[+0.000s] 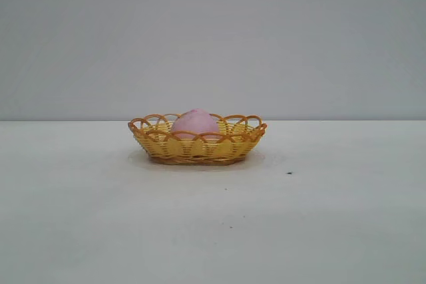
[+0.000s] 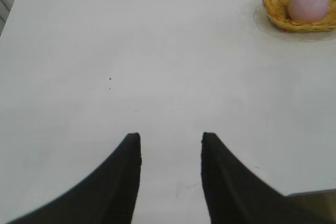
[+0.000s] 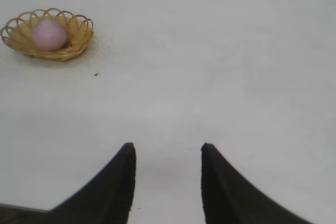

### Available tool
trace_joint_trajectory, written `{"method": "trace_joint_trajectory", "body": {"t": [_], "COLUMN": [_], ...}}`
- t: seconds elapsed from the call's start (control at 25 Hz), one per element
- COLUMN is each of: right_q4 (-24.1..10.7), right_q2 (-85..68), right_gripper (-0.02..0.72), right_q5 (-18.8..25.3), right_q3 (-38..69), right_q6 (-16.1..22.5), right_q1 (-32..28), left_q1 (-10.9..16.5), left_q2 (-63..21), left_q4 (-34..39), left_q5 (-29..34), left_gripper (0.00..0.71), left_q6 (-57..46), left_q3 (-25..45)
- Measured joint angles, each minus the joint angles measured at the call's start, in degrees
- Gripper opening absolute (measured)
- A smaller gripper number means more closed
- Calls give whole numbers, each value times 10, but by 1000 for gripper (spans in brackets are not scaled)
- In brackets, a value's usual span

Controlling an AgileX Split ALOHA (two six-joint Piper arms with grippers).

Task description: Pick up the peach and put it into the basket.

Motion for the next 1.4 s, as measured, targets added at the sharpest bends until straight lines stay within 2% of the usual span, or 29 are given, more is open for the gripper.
{"method": "trace_joint_trajectory", "body": {"t": [0.72, 0.96, 1.4], "right_q4": [0, 0, 0], "right_q2": [0, 0, 0], "right_gripper": [251, 251, 251], "right_q5": [0, 0, 0], "right_q3": [0, 0, 0], "right_q6": [4, 4, 6], "right_q1": [0, -30, -36], "left_q1": [0, 7, 7], "left_q2": [0, 0, 0], "left_q4": [0, 0, 0], "left_q5": [0, 0, 0], "left_gripper": [231, 231, 231], "left_q6": [1, 1, 1], "left_q3": [0, 0, 0]}}
